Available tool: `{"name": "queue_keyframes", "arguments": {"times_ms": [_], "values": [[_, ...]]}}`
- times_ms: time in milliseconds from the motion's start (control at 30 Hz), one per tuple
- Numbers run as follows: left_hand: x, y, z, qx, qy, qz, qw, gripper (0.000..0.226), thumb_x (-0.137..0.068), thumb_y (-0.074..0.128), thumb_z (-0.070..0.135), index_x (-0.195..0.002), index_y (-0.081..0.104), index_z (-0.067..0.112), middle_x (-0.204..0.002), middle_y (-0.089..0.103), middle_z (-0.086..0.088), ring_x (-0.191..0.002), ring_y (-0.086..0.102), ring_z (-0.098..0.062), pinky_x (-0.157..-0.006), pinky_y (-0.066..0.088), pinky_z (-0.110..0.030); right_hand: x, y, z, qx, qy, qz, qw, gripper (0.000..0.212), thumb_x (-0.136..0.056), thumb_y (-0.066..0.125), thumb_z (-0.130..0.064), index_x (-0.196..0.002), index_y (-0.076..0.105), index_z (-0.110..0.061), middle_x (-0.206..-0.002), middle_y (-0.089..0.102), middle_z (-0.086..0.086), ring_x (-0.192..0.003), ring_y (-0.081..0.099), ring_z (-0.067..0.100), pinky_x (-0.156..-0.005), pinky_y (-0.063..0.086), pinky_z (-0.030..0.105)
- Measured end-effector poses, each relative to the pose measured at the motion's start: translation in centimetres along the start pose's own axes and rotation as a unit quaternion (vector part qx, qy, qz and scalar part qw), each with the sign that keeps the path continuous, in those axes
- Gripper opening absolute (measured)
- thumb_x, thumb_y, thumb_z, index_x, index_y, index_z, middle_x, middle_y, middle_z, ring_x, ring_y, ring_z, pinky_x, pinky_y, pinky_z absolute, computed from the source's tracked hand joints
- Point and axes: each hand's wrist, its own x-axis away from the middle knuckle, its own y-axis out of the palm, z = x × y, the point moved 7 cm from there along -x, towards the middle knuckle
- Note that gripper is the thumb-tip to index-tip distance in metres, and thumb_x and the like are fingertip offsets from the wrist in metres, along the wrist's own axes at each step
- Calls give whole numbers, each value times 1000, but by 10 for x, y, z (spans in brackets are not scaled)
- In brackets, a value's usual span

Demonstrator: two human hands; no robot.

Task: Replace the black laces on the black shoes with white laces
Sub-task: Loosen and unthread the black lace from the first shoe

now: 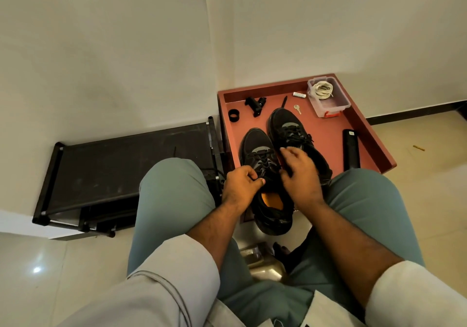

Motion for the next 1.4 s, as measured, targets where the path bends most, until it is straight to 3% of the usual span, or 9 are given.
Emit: {"name": "queue_keyframes", "arguments": {"times_ms": [133, 433, 633, 800, 867, 967, 1167, 1300, 1400], "values": [[1, -1, 1, 4, 10, -6, 1000, 19, -78, 78, 19, -77, 59, 23, -54, 53, 8, -49, 47, -6, -54, 45, -25, 9, 28, -24, 138, -116, -68, 981, 21, -75, 74, -7, -97, 75, -7, -122, 63, 15, -120, 53, 36, -98, 48, 49], [2, -4, 5, 3, 19, -18, 1000, 17, -81, 76, 19, -91, 62, 22, -62, 60, 6, -54, 54, -4, -54, 44, -17, 10, 36, -6, 4, 43, -175, 984, 31, -89, 53, -39, -110, 72, -26, -156, 30, -6, -148, 5, 16, -116, 2, 42], [1, -3, 3, 0, 16, -23, 1000, 21, -77, 80, 19, -89, 63, 22, -60, 57, 7, -53, 51, -3, -55, 44, -20, 7, 34, 2, -52, 93, -139, 985, 8, -92, 61, -22, -90, 69, -24, -156, 27, -5, -146, 12, 17, -114, 13, 47], [0, -3, 1, 11, 11, -17, 1000, 21, -77, 81, 19, -87, 63, 21, -57, 52, 10, -49, 46, -1, -55, 42, -20, 4, -19, 12, -244, 199, 80, 946, 14, -100, 46, -12, -99, 59, -5, -155, 20, 7, -130, 28, 6, -85, 22, -9], [0, -3, 0, 9, 11, -14, 1000, 21, -76, 81, 19, -87, 63, 21, -57, 53, 9, -50, 47, -3, -57, 45, -23, 4, -33, 19, -216, 197, 135, 947, 17, -100, 46, -13, -104, 59, -2, -150, 30, 8, -130, 33, 10, -97, 31, 2], [1, -2, 2, 4, 12, -12, 1000, 27, -75, 81, 20, -96, 64, 20, -62, 59, 6, -56, 54, -7, -63, 52, -28, 2, -28, 3, -100, 57, 96, 989, 21, -94, 56, -21, -111, 62, -11, -144, 43, 8, -133, 41, 21, -108, 36, 48], [3, -4, 5, 11, 15, -20, 1000, 31, -76, 81, 20, -101, 61, 23, -67, 62, 3, -62, 59, -10, -68, 55, -32, 12, 28, -16, 204, -87, -93, 971, 17, -82, 70, -28, -98, 73, -24, -148, 44, 4, -143, 26, 33, -109, 18, 59], [5, -4, 4, 6, 12, -17, 1000, 24, -77, 81, 21, -92, 62, 21, -59, 56, 8, -54, 51, -6, -61, 50, -27, 4, 16, -10, 109, -55, -29, 992, 8, -82, 71, -22, -88, 77, -21, -138, 55, -1, -136, 38, 29, -104, 28, 51], [2, -5, 0, 8, 12, -3, 1000, 20, -77, 80, 21, -89, 64, 19, -58, 53, 9, -53, 49, -6, -62, 50, -29, -9, -18, 24, -147, 99, 114, 978, 10, -81, 72, -13, -85, 75, -22, -122, 63, 1, -118, 55, 23, -99, 45, 50]]}}
